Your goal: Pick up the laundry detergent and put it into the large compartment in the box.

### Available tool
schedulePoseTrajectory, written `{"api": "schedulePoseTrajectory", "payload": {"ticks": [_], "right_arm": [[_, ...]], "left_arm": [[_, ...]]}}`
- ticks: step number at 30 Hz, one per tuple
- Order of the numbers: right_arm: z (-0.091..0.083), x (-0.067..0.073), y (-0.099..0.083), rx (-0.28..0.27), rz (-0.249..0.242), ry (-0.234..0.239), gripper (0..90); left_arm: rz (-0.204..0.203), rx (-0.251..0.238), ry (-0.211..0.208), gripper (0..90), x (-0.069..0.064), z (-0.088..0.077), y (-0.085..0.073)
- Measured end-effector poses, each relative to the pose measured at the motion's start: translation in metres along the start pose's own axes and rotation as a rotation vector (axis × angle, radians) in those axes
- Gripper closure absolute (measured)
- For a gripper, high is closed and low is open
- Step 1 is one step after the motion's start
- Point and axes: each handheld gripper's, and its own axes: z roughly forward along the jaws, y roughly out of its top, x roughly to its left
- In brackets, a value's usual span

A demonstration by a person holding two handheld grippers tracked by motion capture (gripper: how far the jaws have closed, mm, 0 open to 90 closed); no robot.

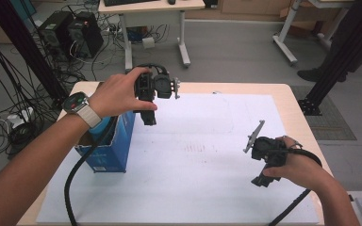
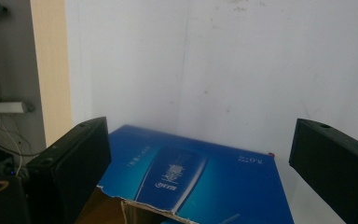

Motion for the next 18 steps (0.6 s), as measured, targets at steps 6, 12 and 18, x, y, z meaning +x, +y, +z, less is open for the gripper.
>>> {"api": "schedulePoseTrajectory", "payload": {"ticks": [6, 12, 18], "right_arm": [[0.0007, -0.0012, 0.0025, 0.0, -0.006, 0.003, 8.7], [0.0013, -0.0016, 0.0021, 0.001, -0.007, 0.004, 8.7], [0.0007, -0.0013, 0.0013, -0.001, -0.006, 0.003, 8.7]], "left_arm": [[-0.006, -0.004, -0.003, 5.8, 0.0012, 0.0006, -0.0012], [-0.012, -0.003, -0.011, 5.8, 0.0018, 0.0042, -0.0015], [-0.011, -0.003, -0.011, 5.8, 0.0023, 0.0038, -0.002]]}}
